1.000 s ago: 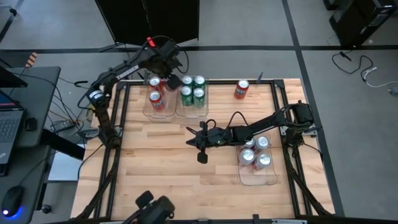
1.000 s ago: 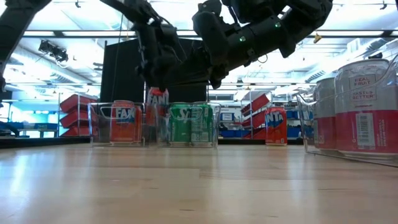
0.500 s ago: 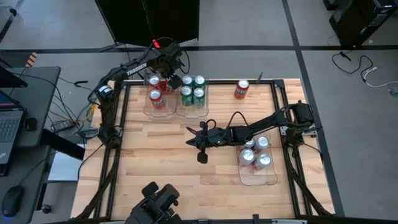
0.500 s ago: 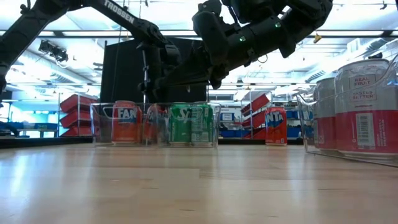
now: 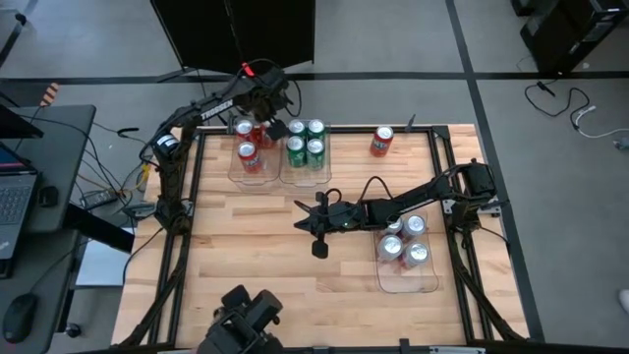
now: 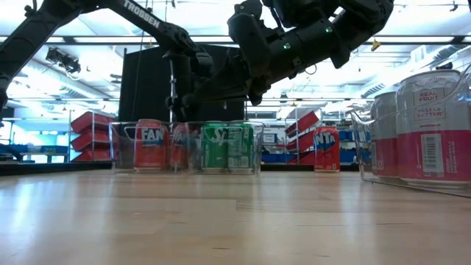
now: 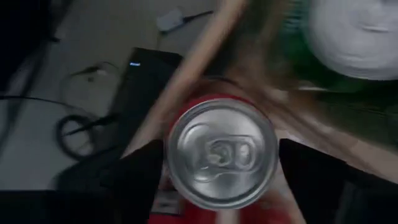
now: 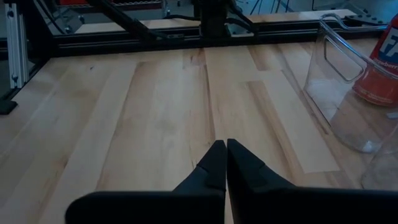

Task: Sort soda cans
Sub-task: Put the bottom red soda can into the top left transparent bin

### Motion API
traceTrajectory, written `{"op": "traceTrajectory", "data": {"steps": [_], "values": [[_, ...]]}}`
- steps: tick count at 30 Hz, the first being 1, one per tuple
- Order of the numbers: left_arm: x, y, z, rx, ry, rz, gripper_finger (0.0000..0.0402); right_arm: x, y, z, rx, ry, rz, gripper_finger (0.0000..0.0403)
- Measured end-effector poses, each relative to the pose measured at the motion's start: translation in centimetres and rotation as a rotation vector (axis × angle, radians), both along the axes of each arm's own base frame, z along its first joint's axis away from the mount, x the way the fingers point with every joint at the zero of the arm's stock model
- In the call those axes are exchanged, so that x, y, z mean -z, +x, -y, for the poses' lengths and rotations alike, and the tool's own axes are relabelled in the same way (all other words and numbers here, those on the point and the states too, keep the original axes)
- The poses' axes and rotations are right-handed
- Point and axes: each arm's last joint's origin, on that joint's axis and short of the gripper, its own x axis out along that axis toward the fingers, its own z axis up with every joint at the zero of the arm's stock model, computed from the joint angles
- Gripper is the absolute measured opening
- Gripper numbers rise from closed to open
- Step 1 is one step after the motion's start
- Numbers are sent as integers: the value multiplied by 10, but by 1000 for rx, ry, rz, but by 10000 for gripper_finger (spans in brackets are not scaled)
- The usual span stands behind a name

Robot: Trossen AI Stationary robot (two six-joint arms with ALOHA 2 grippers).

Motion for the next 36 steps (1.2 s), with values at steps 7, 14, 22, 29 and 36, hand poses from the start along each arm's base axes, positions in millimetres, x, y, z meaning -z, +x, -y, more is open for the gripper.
{"op": "traceTrajectory", "data": {"steps": [7,14,22,29,36], "values": [[0,-3,-3,-8,79,-93,362,0,0,0,1,4,0,1],[0,-2,-2,6,83,-103,361,0,0,0,1,3,0,1],[-16,0,3,14,144,-41,346,-4,1,1,39,-10,37,18],[-35,2,13,56,121,101,316,-5,1,2,34,-29,49,40],[-55,14,27,129,195,296,261,-7,1,2,38,-75,45,30]]}}
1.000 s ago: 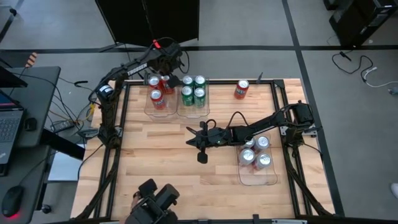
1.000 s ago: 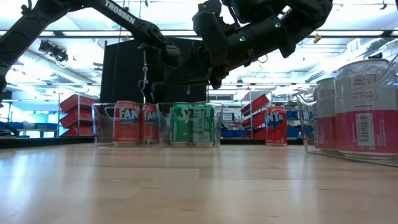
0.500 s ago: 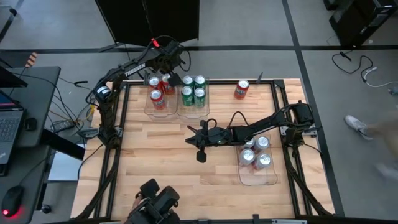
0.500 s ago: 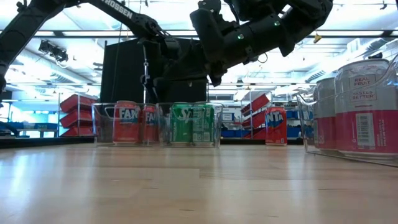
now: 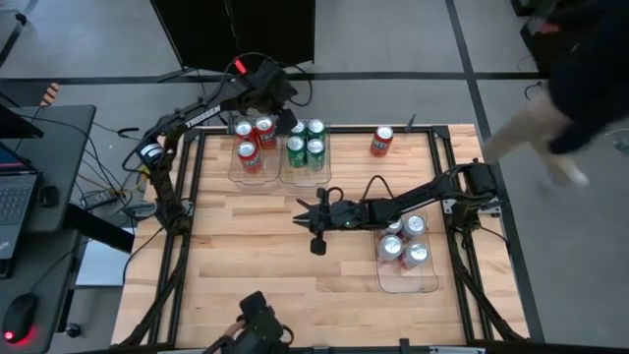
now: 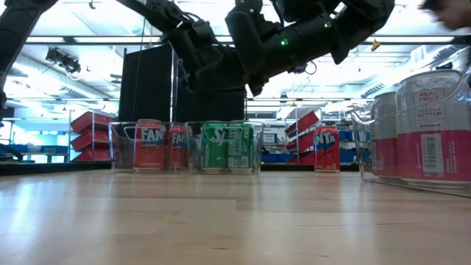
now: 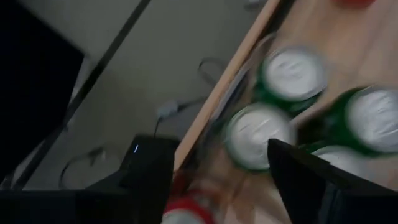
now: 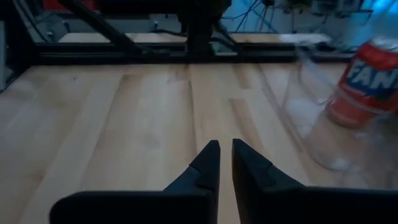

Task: Sort soda cans
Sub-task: Put the bottom red soda can into the top left transparent bin, then put the red soda can into the top left transparent bin

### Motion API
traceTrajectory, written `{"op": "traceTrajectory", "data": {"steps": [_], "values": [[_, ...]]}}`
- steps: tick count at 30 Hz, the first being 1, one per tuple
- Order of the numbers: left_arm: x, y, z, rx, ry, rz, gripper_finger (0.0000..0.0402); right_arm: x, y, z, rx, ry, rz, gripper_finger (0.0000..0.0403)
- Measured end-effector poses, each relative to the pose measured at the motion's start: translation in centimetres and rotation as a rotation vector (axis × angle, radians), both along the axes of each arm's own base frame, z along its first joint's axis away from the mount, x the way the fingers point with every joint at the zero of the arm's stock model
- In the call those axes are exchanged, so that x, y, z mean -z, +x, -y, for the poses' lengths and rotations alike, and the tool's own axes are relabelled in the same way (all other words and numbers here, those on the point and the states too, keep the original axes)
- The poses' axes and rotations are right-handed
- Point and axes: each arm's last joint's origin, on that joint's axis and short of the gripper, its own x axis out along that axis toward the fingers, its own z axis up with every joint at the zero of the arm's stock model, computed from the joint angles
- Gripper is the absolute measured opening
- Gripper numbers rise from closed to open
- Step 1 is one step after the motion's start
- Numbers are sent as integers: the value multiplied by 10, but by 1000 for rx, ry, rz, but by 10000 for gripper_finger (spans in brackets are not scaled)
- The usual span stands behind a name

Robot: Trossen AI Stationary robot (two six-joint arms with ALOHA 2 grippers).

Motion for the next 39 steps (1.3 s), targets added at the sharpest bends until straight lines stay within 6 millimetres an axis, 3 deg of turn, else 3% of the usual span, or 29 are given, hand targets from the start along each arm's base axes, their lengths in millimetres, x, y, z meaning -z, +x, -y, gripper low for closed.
{"op": "traceTrajectory", "data": {"steps": [7,17,21,27,33,39], "values": [[0,0,26,93,97,150,197,-9,-9,3,38,-69,-25,2],[13,-38,94,316,146,507,157,9,-44,16,98,-39,-50,1],[23,-56,130,407,180,597,157,14,-69,22,201,-57,-69,2],[43,-83,173,514,228,728,157,-5,-123,33,393,-119,-16,1],[63,-103,196,545,181,839,157,-26,-173,61,667,-112,45,23],[83,-111,206,565,156,857,157,-36,-196,90,834,-63,57,88]]}}
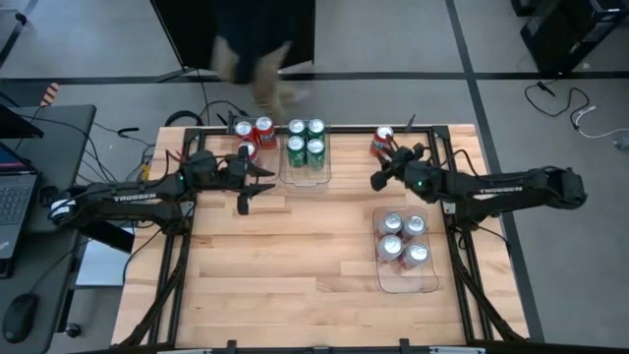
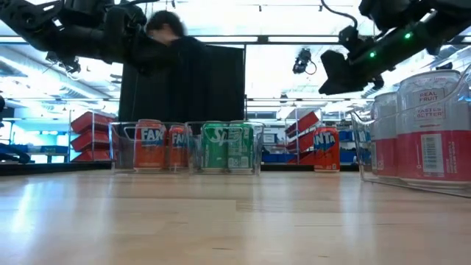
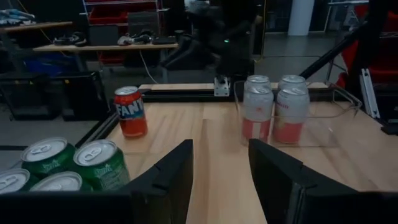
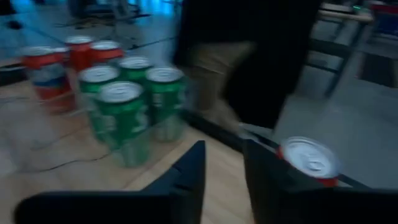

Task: Sort soda cans
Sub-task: Put the red soda can into the top left transparent bin

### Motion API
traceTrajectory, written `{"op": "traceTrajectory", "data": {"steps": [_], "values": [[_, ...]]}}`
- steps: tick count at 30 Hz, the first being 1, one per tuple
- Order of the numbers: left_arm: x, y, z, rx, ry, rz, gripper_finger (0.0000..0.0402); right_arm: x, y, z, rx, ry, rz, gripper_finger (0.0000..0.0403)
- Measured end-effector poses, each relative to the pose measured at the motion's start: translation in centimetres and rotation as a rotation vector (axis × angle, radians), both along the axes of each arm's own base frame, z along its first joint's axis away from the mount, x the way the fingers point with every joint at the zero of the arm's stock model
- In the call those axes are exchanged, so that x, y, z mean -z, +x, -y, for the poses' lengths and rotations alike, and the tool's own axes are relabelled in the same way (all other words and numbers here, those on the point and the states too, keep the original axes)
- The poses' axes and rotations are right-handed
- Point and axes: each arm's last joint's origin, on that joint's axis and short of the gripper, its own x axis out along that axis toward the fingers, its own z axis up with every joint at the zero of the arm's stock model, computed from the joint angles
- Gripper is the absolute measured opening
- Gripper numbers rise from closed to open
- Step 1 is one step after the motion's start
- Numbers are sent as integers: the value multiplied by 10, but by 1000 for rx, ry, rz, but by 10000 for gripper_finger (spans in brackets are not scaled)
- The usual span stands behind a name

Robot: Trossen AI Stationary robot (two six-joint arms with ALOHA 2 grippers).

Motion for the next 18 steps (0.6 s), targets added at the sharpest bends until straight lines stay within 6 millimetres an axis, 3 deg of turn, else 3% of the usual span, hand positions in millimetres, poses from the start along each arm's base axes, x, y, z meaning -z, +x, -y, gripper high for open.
{"op": "traceTrajectory", "data": {"steps": [11,18], "values": [[4,-1,1,-2,8,12,157,9,-11,42,123,57,-32,269],[4,-1,1,-4,8,11,157,16,-14,64,135,125,-31,325]]}}
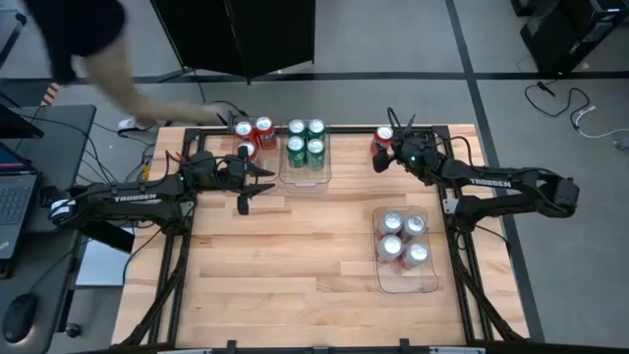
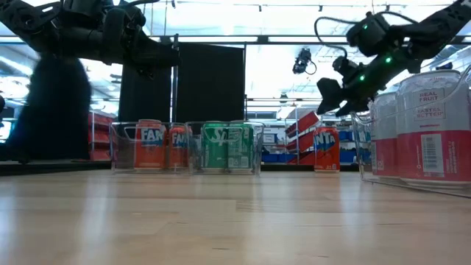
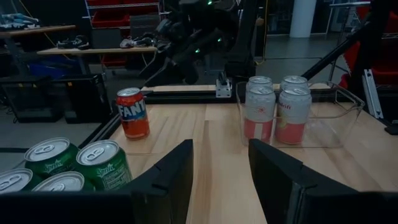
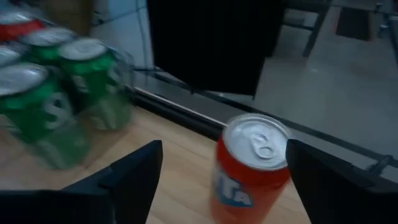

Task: Sort soda cans
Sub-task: Put the red soda can into the top left transparent bin

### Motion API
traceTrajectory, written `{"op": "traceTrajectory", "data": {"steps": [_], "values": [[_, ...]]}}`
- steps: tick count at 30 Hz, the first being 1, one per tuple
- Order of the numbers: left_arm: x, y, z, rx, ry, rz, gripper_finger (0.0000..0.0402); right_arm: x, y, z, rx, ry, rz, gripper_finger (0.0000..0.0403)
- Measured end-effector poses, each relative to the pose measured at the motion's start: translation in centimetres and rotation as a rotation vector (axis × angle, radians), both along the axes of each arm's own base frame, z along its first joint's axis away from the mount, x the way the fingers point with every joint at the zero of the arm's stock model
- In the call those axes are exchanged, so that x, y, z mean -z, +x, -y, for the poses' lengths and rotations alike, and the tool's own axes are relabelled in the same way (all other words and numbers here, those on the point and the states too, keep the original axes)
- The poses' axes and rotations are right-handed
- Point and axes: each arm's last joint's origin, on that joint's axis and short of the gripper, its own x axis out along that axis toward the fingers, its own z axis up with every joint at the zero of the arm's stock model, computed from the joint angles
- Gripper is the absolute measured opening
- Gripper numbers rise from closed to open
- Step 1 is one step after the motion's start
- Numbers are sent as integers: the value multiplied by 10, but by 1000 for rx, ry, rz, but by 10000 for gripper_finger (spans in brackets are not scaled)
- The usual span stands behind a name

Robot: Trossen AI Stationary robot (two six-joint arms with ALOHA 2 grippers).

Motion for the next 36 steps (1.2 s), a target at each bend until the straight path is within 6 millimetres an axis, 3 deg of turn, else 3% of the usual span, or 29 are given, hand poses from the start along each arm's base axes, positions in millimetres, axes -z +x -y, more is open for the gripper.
{"op": "traceTrajectory", "data": {"steps": [13,20,29,36], "values": [[0,0,0,0,-1,-2,157,25,3,39,32,27,-10,325],[1,0,0,0,-3,-9,157,33,8,48,1,25,-4,312],[2,0,0,-1,-9,-16,157,27,6,45,-22,26,25,280],[2,0,0,-1,-9,-16,157,7,2,41,0,24,61,293]]}}
